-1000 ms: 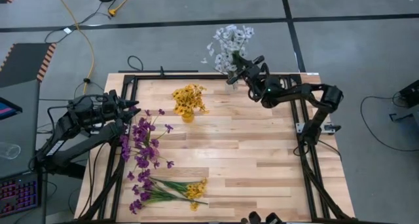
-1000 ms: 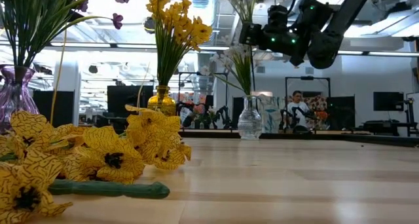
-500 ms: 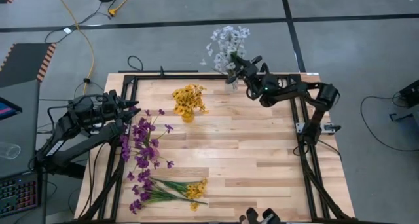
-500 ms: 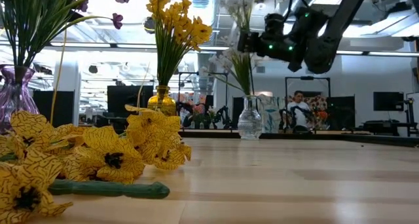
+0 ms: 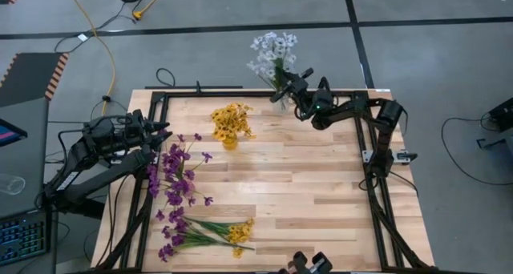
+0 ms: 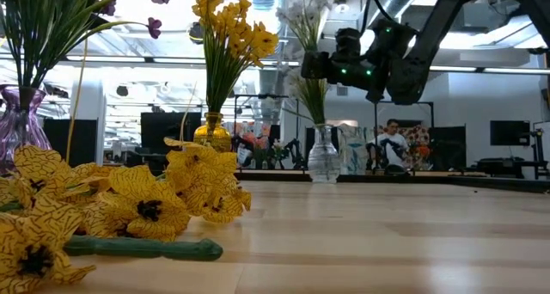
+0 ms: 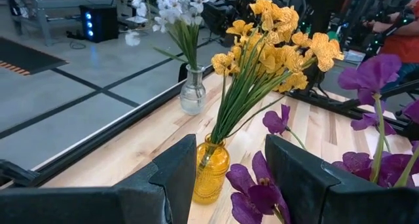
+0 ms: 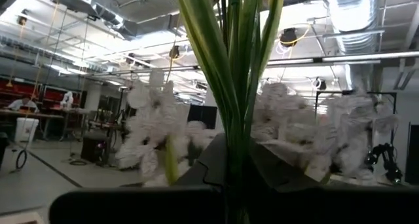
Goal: Sort flowers into vase by color
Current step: Put the white flowers into the transparent vase
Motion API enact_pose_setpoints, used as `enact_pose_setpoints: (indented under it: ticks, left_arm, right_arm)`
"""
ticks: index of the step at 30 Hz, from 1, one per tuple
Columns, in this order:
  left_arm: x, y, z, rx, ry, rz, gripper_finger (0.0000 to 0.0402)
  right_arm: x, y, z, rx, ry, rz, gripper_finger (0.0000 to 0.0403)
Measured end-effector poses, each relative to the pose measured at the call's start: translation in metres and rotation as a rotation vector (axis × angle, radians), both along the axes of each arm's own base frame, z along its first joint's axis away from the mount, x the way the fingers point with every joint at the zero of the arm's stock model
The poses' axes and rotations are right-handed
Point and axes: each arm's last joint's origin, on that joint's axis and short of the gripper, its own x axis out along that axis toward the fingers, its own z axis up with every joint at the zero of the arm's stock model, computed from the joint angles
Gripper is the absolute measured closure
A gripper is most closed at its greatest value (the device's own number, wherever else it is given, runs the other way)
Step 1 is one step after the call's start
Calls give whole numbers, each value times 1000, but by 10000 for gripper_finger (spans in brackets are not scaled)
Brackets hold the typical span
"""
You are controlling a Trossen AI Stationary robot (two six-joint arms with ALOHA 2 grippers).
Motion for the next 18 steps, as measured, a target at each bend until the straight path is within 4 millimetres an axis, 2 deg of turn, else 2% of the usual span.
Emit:
enact_pose_setpoints:
  ticks: [7,18]
  left_arm:
    - [0,0,0,0,1,3,233]
    - [0,0,0,0,1,3,233]
  right_arm:
    - [9,15,-2,-16,60,-66,349]
    - [23,33,-14,83,190,-144,349]
